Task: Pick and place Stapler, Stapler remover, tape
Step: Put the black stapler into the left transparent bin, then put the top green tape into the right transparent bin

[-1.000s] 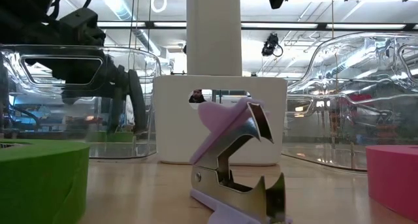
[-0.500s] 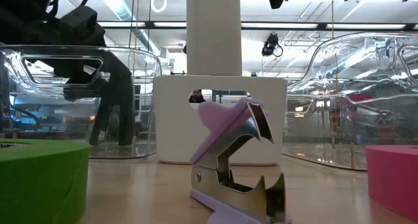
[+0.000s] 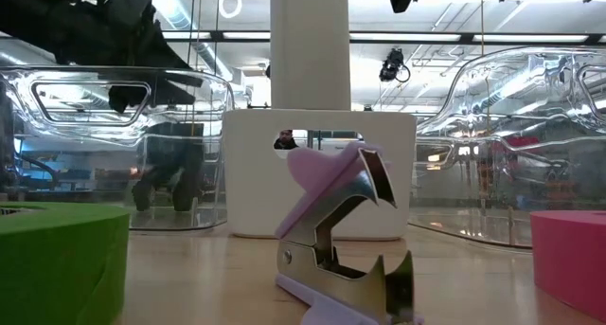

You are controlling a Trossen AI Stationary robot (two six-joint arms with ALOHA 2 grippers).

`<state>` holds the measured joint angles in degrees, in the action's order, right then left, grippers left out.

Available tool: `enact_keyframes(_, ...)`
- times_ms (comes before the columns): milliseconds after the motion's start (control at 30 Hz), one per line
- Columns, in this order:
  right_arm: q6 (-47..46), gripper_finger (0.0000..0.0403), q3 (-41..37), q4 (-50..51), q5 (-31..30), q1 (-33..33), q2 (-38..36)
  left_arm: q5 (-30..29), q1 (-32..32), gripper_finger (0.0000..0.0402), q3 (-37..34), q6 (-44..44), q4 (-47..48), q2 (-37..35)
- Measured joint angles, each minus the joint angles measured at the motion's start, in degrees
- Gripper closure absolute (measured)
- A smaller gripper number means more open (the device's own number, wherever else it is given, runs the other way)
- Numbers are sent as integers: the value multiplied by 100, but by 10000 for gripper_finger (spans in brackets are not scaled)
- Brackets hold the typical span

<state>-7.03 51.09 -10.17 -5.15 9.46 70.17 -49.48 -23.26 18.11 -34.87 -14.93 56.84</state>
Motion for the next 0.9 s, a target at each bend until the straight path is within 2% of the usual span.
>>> enact_keyframes(167, 0, 321, 0, 0, 0, 1, 0, -9, -19, 201, 0, 4, -51, 0)
enact_keyframes(400, 2, 321, 0, 107, 0, 0, 0, 385, -273, 223, 4, 399, -81, -155)
enact_keyframes(533, -4, 321, 0, 143, 1, 1, 0, 503, -493, 230, 289, 649, 446, -534)
enact_keyframes(733, -42, 321, 0, 184, 0, 1, 2, 1296, -879, 242, 1349, 519, 3328, -829)
enact_keyframes(800, -41, 321, 0, 181, 0, 1, 2, 1212, -945, 248, 1721, 396, 4501, -798)
enact_keyframes(900, -42, 321, 0, 175, 0, 1, 2, 680, -851, 259, 2159, 73, 6199, -730)
